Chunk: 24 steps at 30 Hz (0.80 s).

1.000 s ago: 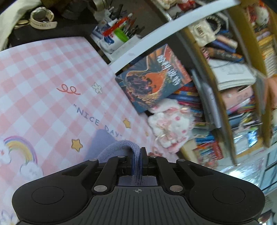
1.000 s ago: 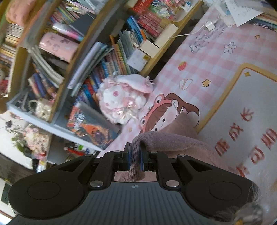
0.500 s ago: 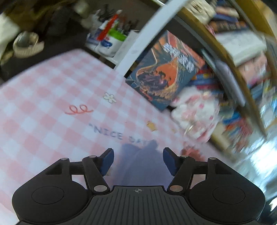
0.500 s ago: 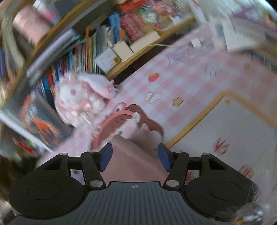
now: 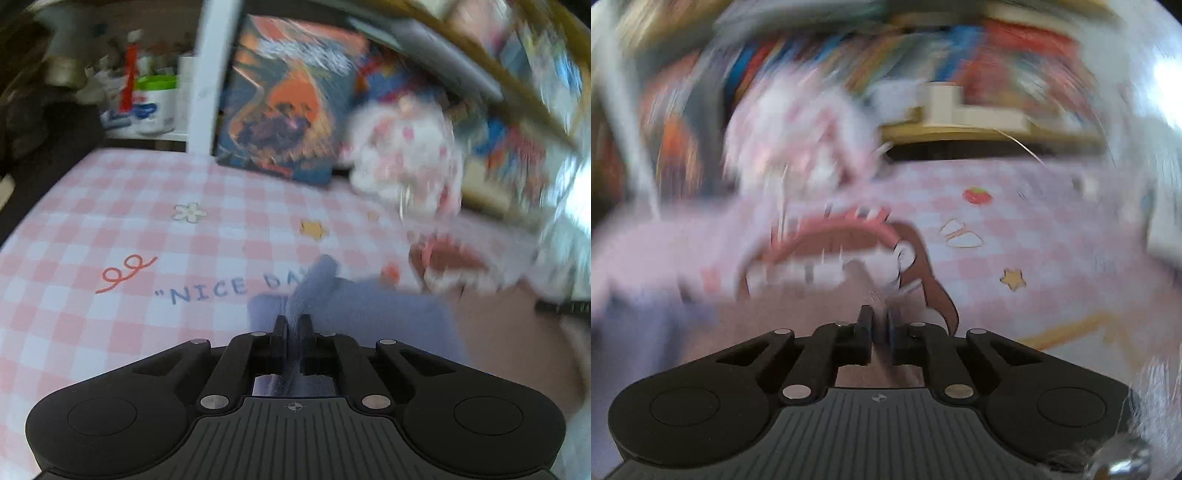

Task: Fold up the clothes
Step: 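Lift both hems and fold them over toward the collar with both grippers, then open both grippers and release the folded sweater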

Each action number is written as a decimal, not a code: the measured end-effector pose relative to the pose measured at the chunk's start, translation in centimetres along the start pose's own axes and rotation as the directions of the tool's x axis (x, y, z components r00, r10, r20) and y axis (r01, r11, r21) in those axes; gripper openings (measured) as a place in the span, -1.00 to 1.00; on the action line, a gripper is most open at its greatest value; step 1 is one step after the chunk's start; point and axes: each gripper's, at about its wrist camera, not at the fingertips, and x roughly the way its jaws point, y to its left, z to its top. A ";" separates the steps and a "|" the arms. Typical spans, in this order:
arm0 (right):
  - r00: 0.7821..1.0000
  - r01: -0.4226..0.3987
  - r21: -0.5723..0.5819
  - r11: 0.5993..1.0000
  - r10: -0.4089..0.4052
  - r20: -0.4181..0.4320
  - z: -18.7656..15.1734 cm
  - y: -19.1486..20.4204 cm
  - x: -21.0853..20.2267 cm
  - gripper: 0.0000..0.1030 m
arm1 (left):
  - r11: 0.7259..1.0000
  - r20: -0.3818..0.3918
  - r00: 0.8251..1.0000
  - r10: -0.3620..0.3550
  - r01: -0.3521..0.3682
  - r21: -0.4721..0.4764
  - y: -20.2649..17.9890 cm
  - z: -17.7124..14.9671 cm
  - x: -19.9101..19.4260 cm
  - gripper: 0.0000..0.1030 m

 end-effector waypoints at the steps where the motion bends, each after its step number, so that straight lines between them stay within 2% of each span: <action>1: 0.999 -0.036 0.140 0.989 0.036 0.003 0.3 -1.7 0.0 -0.86 | 0.999 -0.028 1.000 0.012 -0.013 -0.042 0.8 0.1 0.6 -0.92; 2: 0.999 -0.046 0.236 0.971 0.052 -0.016 0.3 -3.1 0.6 -0.87 | 0.998 -0.045 0.999 0.018 -0.020 -0.060 1.2 0.1 1.1 -0.90; 4: 0.993 -0.002 0.286 0.958 0.035 -0.110 -0.1 -4.4 2.7 -0.87 | 0.998 -0.060 0.998 0.024 -0.028 -0.064 1.4 0.2 1.8 -0.90; 5: 0.992 0.012 0.292 0.956 0.026 -0.126 -0.4 -4.7 3.3 -0.86 | 0.998 -0.060 0.998 0.026 -0.030 -0.056 1.1 0.4 1.9 -0.90; 7: 0.994 0.021 0.327 0.945 0.016 -0.111 -0.5 -5.0 3.5 -0.79 | 0.998 -0.062 0.998 0.021 -0.024 -0.053 1.2 0.5 2.0 -0.87; 8: 0.994 0.029 0.335 0.942 0.007 -0.106 -0.6 -5.0 3.5 -0.63 | 0.998 -0.061 0.998 0.019 -0.023 -0.053 1.3 0.5 1.9 -0.79; 11: 0.994 0.072 0.273 0.959 -0.046 -0.101 -0.6 -4.4 3.1 -0.29 | 0.998 -0.047 0.999 0.010 -0.013 -0.059 1.8 0.4 1.4 -0.71; 15: 0.994 0.088 0.233 0.968 -0.069 -0.088 -0.7 -4.2 2.2 -0.14 | 0.996 -0.018 0.998 0.055 -0.056 -0.066 1.8 0.5 0.3 -0.31; 18: 0.992 0.114 0.164 0.980 -0.104 -0.067 -0.7 -3.5 0.3 0.15 | 0.994 0.007 0.997 0.076 -0.076 -0.080 1.9 0.3 -1.0 -0.05; 20: 0.992 0.122 0.096 0.988 -0.119 -0.043 -0.9 -2.5 -1.0 0.40 | 0.993 0.025 0.996 0.086 -0.084 -0.085 1.7 0.0 -1.8 -0.01; 22: 0.993 0.121 0.038 0.992 -0.120 -0.021 -1.3 -1.7 -2.3 0.54 | 0.992 0.045 0.993 0.106 -0.103 -0.078 1.0 -0.3 -2.5 0.04; 24: 0.992 0.126 -0.005 0.992 -0.126 -0.010 -1.7 -0.8 -3.3 0.69 | 0.990 0.066 0.990 0.126 -0.121 -0.071 0.3 -0.6 -3.3 0.29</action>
